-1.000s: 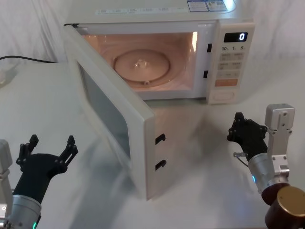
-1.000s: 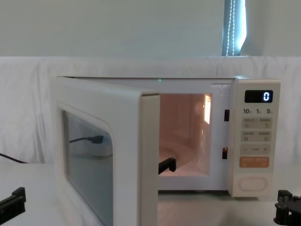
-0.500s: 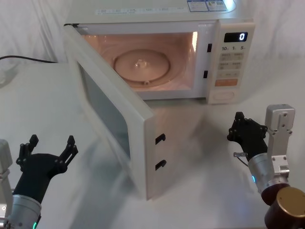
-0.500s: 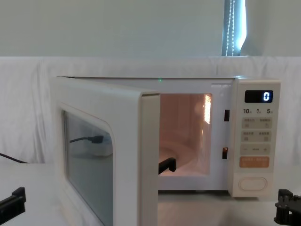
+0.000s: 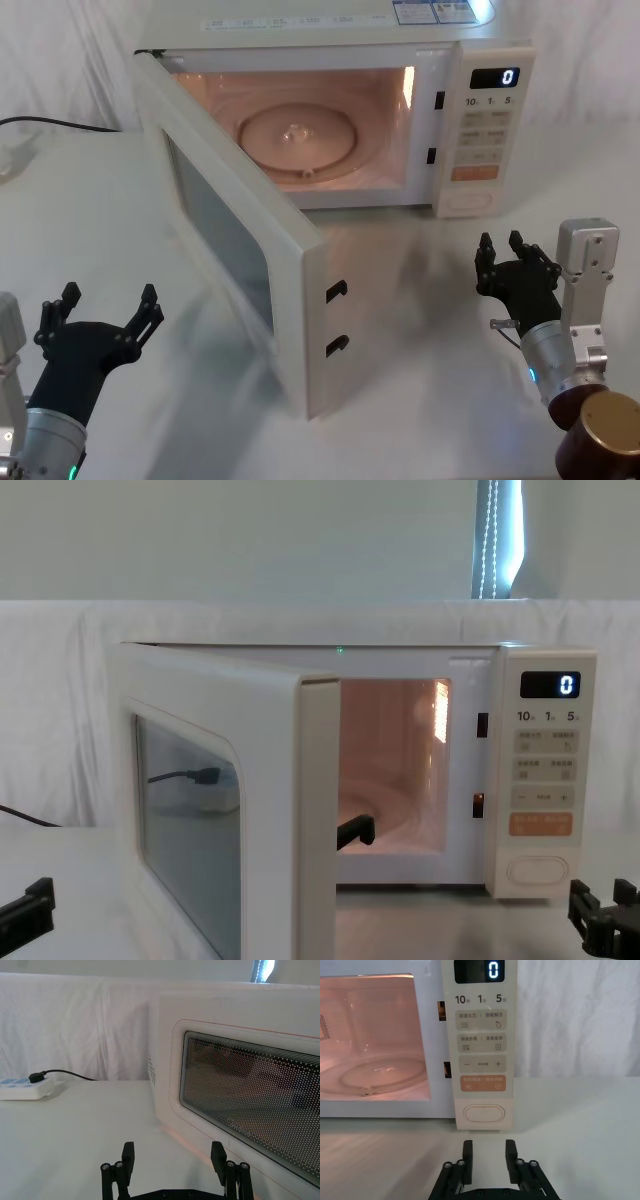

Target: Press the button to open the microwave door with one hand; close the microwave door with the other hand.

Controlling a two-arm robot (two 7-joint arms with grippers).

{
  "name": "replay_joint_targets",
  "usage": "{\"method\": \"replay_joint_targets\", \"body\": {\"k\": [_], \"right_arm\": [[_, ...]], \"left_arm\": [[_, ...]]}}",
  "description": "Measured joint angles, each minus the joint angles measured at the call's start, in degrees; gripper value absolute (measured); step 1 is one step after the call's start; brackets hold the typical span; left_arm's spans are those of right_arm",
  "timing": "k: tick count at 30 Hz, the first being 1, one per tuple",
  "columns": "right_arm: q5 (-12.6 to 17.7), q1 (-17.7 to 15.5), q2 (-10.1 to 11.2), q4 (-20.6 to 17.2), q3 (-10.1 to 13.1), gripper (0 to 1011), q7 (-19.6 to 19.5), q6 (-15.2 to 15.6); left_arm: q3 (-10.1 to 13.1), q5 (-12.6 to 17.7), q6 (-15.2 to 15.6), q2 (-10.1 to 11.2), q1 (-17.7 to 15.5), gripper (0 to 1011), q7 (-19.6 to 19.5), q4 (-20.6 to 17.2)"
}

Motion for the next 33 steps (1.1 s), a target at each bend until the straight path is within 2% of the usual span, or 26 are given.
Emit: {"method": "replay_joint_targets", "body": {"k": [4, 7, 8, 10, 11, 12, 14, 19, 22, 33], "right_arm": [[0.01, 0.00, 0.00, -0.02, 0.00, 499, 0.02, 0.03], [0.02, 0.00, 0.00, -0.02, 0.00, 614, 0.04, 0.06], [0.03, 0.00, 0.00, -0.02, 0.00, 614, 0.04, 0.06], [0.04, 0.00, 0.00, -0.02, 0.00, 716, 0.04, 0.08], [0.04, 0.00, 0.00, -0.02, 0.00, 716, 0.04, 0.08], [0.04, 0.00, 0.00, -0.02, 0.00, 771, 0.04, 0.09], [0.04, 0.00, 0.00, -0.02, 0.00, 802, 0.04, 0.09], [0.05, 0.00, 0.00, -0.03, 0.00, 955, 0.04, 0.09], [0.04, 0.00, 0.00, -0.02, 0.00, 1001, 0.04, 0.09], [0.04, 0.00, 0.00, -0.02, 0.00, 1000, 0.04, 0.09]], "left_arm": [[0.00, 0.00, 0.00, 0.00, 0.00, 1001, 0.00, 0.00], [0.00, 0.00, 0.00, 0.00, 0.00, 1001, 0.00, 0.00], [0.00, 0.00, 0.00, 0.00, 0.00, 1001, 0.00, 0.00], [0.00, 0.00, 0.00, 0.00, 0.00, 1001, 0.00, 0.00], [0.00, 0.00, 0.00, 0.00, 0.00, 1001, 0.00, 0.00], [0.00, 0.00, 0.00, 0.00, 0.00, 1001, 0.00, 0.00], [0.00, 0.00, 0.00, 0.00, 0.00, 1001, 0.00, 0.00], [0.00, 0.00, 0.00, 0.00, 0.00, 1001, 0.00, 0.00], [0.00, 0.00, 0.00, 0.00, 0.00, 1001, 0.00, 0.00], [0.00, 0.00, 0.00, 0.00, 0.00, 1001, 0.00, 0.00]]}}
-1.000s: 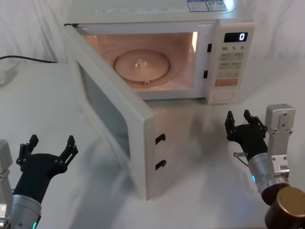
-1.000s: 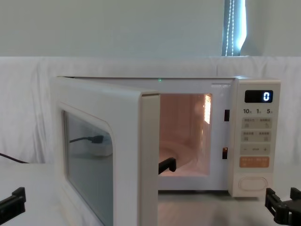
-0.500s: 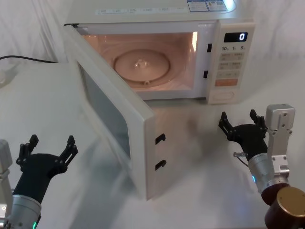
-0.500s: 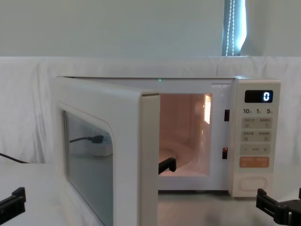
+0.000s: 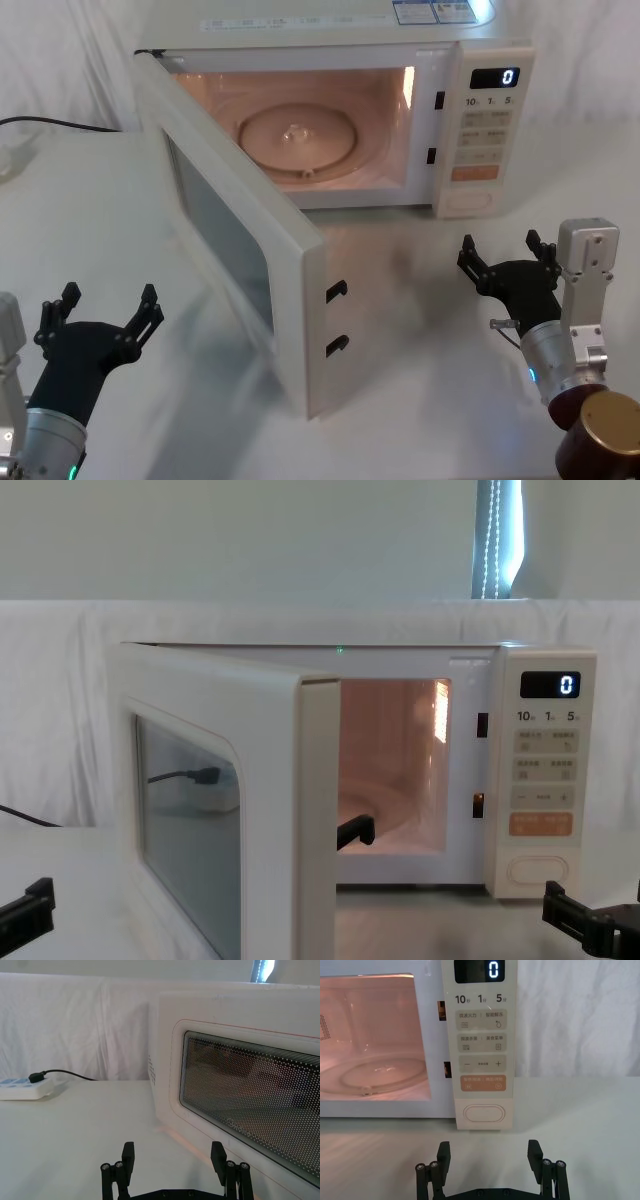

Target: Press the button to open the microwave door with one hand; close the microwave door with the other hand.

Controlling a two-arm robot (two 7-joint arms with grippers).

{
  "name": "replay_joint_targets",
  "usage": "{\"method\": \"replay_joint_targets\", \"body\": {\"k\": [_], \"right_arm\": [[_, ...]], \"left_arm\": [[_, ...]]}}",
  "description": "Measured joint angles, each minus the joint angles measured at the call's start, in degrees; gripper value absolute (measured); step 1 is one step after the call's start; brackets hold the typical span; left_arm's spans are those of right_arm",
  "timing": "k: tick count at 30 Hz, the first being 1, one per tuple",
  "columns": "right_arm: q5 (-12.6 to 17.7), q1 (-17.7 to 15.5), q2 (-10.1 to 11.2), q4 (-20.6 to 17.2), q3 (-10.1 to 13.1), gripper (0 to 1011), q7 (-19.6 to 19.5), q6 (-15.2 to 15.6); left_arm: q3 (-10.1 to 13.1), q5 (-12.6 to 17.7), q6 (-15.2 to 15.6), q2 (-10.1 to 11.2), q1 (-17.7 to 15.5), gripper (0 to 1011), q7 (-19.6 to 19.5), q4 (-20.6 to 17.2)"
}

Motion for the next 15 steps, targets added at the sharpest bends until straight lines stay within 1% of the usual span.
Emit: {"method": "replay_joint_targets", "body": {"k": [7, 15], "right_arm": [[-0.03, -0.17, -0.03, -0.24, 0.05, 1000, -0.08, 0.02], [-0.89, -1.15, -0.48, -1.46, 0.73, 1000, -1.42, -0.06]], "left_arm": [[0.00, 0.00, 0.00, 0.00, 0.00, 1001, 0.00, 0.00], [0.00, 0.00, 0.00, 0.00, 0.00, 1001, 0.00, 0.00]]}}
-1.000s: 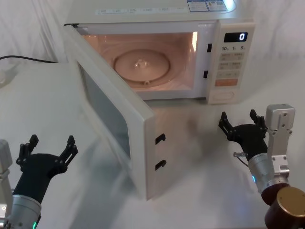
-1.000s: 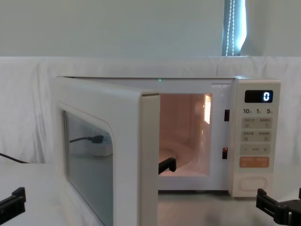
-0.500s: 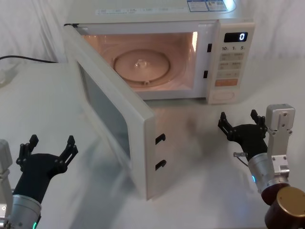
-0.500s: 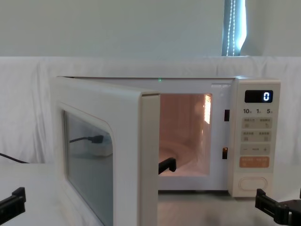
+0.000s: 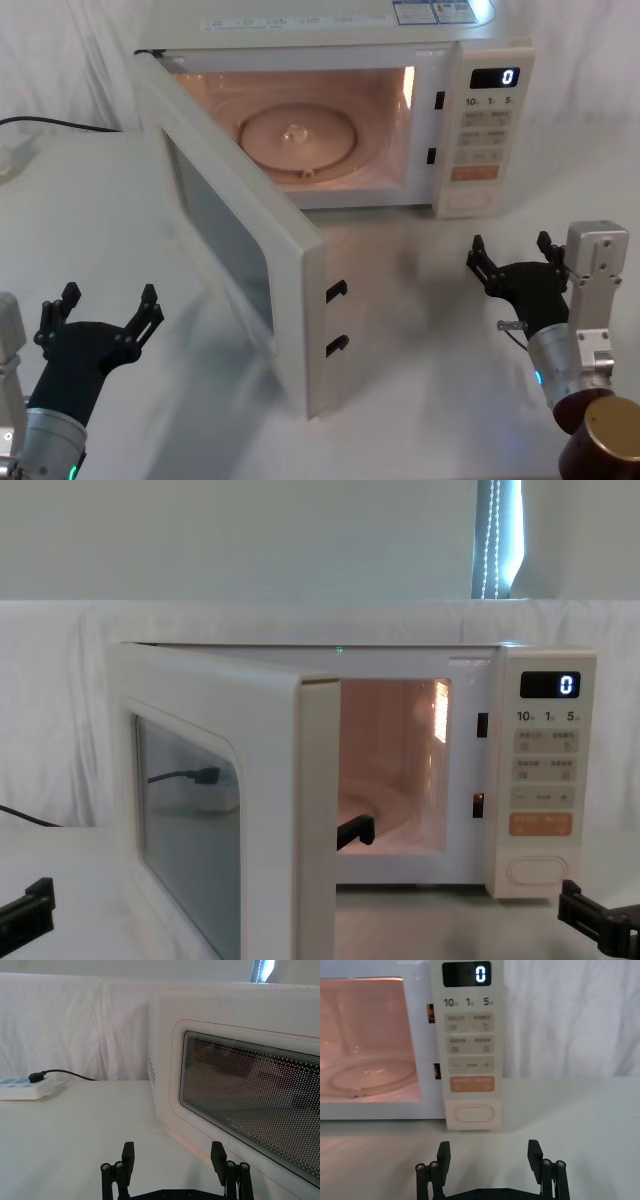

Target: Press the button to open the microwave door with one hand; close the microwave door with the other hand.

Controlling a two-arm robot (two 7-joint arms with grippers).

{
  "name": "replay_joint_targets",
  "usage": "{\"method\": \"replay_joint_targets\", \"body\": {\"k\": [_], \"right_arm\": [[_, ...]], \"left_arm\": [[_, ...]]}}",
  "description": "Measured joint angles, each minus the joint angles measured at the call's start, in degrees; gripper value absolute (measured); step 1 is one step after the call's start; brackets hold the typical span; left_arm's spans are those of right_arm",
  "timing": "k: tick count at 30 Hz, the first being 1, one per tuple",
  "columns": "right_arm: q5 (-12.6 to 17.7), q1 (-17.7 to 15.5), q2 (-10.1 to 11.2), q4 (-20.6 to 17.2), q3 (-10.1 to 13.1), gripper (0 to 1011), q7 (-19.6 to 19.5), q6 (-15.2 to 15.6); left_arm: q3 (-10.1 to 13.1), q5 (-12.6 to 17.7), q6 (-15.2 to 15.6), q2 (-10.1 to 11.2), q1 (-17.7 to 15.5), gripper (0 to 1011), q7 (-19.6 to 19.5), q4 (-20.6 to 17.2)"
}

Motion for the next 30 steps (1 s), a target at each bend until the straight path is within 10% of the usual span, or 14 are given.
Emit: {"method": "replay_joint_targets", "body": {"k": [30], "right_arm": [[-0.73, -0.49, -0.71, -0.63, 0.97, 1000, -0.93, -0.59]], "left_arm": [[-0.62, 0.00, 1.18, -0.87, -0.02, 1001, -1.34, -0.82]]}}
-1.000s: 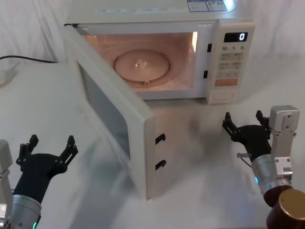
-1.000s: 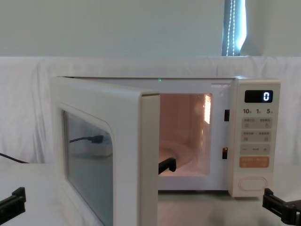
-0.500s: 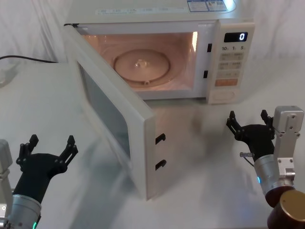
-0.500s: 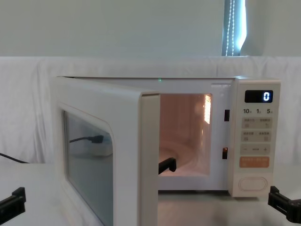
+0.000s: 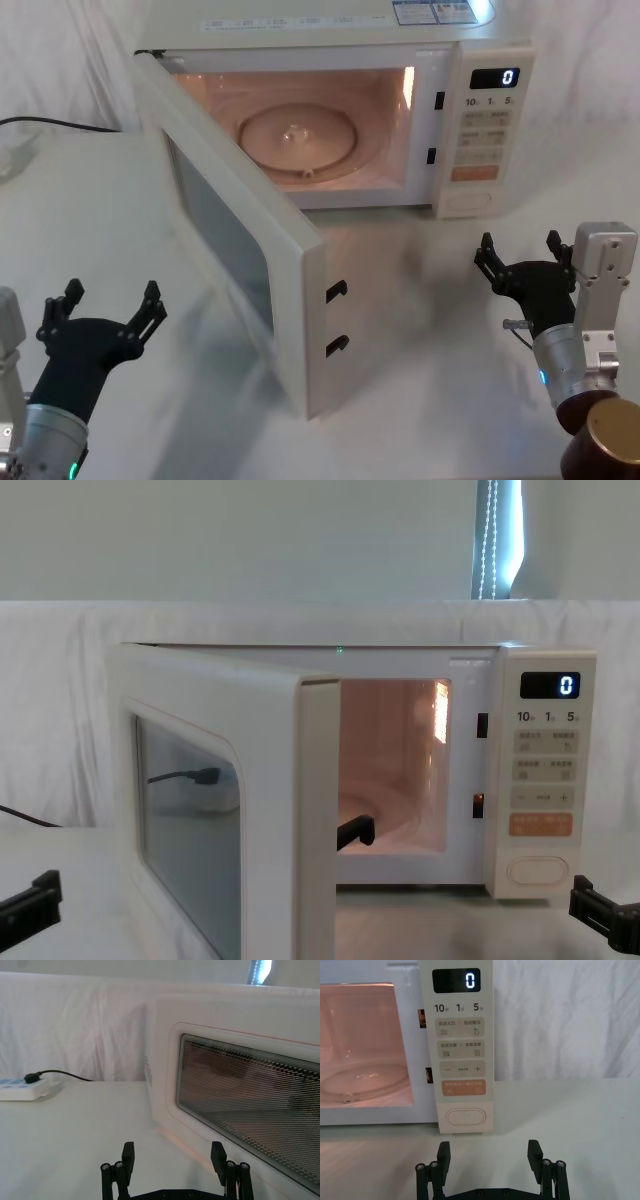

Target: Press the button to open the microwave door with one hand; close the microwave door with the other hand.

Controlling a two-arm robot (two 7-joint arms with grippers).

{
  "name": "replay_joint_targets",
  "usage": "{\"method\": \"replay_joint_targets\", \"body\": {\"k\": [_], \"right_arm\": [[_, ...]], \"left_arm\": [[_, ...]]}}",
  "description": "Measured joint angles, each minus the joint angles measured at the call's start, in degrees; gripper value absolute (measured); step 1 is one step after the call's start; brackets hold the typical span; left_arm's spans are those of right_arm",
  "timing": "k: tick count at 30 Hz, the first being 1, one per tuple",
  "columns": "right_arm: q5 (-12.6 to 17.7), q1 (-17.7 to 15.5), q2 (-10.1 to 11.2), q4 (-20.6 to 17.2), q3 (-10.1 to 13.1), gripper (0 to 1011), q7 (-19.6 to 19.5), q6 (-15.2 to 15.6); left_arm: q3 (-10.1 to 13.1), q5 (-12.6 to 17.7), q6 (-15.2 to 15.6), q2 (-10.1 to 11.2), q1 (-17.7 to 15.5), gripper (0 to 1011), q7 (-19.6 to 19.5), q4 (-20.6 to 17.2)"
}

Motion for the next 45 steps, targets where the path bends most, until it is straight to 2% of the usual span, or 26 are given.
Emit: {"method": "replay_joint_targets", "body": {"k": [5, 10, 14, 32, 39, 40, 41, 43, 45], "right_arm": [[0.00, 0.01, 0.00, 0.00, -0.02, 1000, 0.02, 0.02], [0.00, 0.00, 0.00, 0.00, -0.05, 1000, 0.02, 0.04], [0.00, 0.01, 0.00, 0.00, -0.07, 1000, 0.02, 0.07], [0.00, 0.00, 0.00, 0.00, -0.07, 1000, 0.02, 0.09], [0.00, 0.00, 0.00, 0.00, -0.07, 1000, 0.02, 0.08], [0.00, 0.00, 0.00, 0.00, -0.07, 1000, 0.02, 0.09], [0.00, 0.01, 0.00, 0.00, -0.07, 1000, 0.02, 0.08], [0.00, 0.00, 0.00, 0.00, -0.07, 1000, 0.02, 0.08], [0.00, 0.01, 0.00, 0.00, -0.07, 1000, 0.02, 0.08]], "left_arm": [[-0.08, -0.42, 1.07, -0.02, -0.42, 1001, -1.94, -0.51], [-0.30, -2.29, 3.91, -0.10, -1.93, 1001, -4.66, -1.62], [-0.30, -3.29, 4.80, -0.07, -2.81, 1001, -5.57, -2.23], [-0.30, -4.49, 2.32, 1.26, -1.67, 1001, -7.33, -6.91], [-0.48, -3.54, 2.35, 1.28, -1.14, 872, -6.22, -7.34], [-0.49, -3.20, 2.39, 1.25, -1.08, 821, -5.99, -7.38], [-0.49, -3.04, 2.40, 1.23, -1.06, 821, -5.90, -7.40], [-0.49, -2.47, 2.42, 1.21, -1.03, 734, -5.71, -7.48], [-0.49, -2.25, 2.44, 1.19, -1.04, 690, -5.73, -7.59]]}}
